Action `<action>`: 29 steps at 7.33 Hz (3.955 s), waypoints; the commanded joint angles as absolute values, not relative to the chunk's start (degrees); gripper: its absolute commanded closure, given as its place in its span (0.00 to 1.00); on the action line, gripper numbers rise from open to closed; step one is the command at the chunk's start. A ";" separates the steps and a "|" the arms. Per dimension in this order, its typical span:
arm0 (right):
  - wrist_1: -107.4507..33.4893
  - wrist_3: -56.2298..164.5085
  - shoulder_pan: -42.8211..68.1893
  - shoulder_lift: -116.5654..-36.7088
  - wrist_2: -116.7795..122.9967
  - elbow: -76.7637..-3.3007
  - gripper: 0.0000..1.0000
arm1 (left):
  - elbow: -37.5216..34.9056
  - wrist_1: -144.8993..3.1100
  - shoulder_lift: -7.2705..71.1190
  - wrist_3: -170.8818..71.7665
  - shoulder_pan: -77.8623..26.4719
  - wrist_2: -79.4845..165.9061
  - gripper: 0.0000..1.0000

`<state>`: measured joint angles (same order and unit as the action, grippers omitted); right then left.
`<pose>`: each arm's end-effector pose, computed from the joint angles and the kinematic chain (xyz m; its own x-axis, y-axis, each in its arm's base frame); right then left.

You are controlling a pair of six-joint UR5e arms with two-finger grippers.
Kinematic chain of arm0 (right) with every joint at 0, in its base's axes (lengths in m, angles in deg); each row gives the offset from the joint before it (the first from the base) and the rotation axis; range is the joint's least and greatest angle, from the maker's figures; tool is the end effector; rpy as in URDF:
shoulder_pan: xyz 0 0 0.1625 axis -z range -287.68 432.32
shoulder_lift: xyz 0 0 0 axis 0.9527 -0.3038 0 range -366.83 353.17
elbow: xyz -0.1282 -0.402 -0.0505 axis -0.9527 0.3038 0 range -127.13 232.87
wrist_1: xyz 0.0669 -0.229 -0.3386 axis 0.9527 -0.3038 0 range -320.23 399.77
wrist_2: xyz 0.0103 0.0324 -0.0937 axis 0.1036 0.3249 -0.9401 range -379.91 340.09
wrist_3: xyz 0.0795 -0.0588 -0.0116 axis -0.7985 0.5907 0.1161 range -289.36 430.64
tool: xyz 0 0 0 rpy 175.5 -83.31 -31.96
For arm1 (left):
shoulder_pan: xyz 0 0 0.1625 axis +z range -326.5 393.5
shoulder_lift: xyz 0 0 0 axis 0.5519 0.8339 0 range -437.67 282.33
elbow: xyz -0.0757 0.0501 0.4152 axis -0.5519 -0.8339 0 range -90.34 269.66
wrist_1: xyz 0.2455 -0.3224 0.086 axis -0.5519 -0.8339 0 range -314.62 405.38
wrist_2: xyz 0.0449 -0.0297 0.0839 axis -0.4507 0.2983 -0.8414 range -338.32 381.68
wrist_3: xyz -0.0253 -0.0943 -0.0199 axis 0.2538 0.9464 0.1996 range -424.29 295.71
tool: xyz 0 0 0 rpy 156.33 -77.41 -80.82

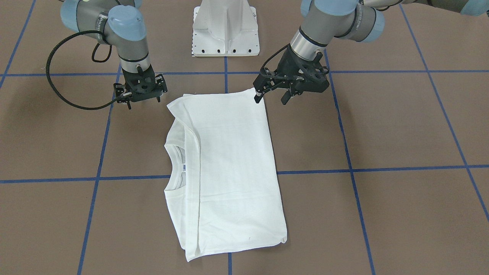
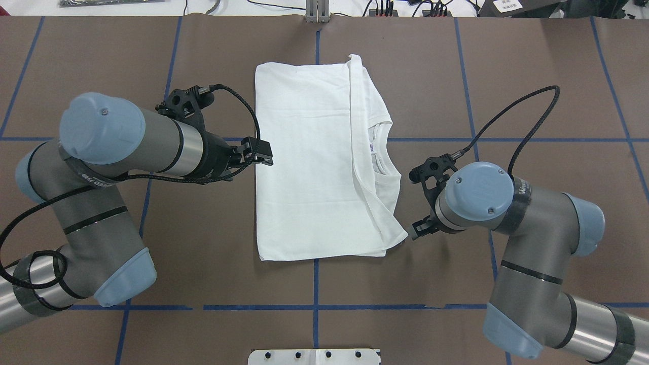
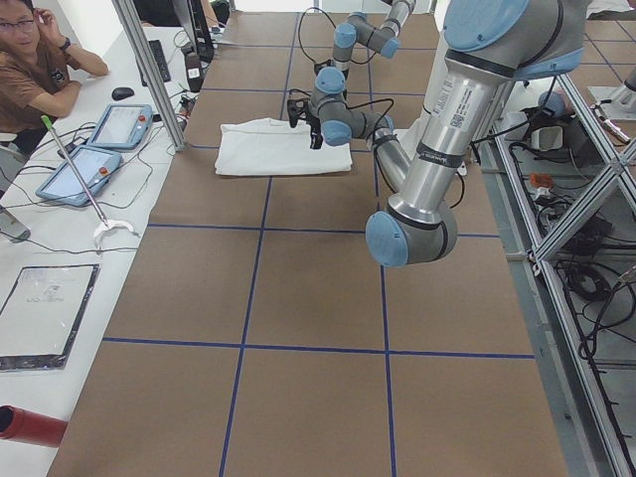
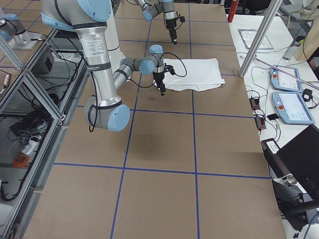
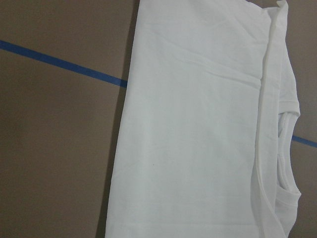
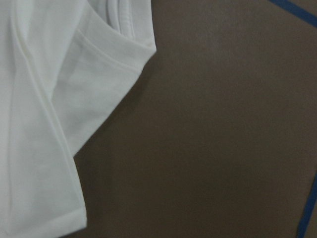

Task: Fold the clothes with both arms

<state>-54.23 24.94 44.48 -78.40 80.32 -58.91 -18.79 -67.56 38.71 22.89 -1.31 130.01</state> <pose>-0.4520 -0.3693 0.3326 0.7667 -0.3724 0.5230 0.2359 0.9210 0.3101 0.4281 -0.4218 0.2103 0.3251 -0.1691 -0.9304 0.2871 0.9551 -0.0733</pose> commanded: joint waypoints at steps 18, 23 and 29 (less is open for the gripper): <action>-49.44 35.39 33.66 -70.37 85.00 -44.41 0.00 | -18.97 -67.47 38.87 22.72 -0.69 130.05 0.00; -48.48 34.61 33.55 -54.14 86.52 -29.69 0.00 | -19.32 -65.90 38.08 18.52 -1.31 129.87 0.00; -41.53 34.61 36.81 -53.23 85.20 -22.89 0.00 | -18.88 -65.88 37.99 18.50 -1.22 130.13 0.00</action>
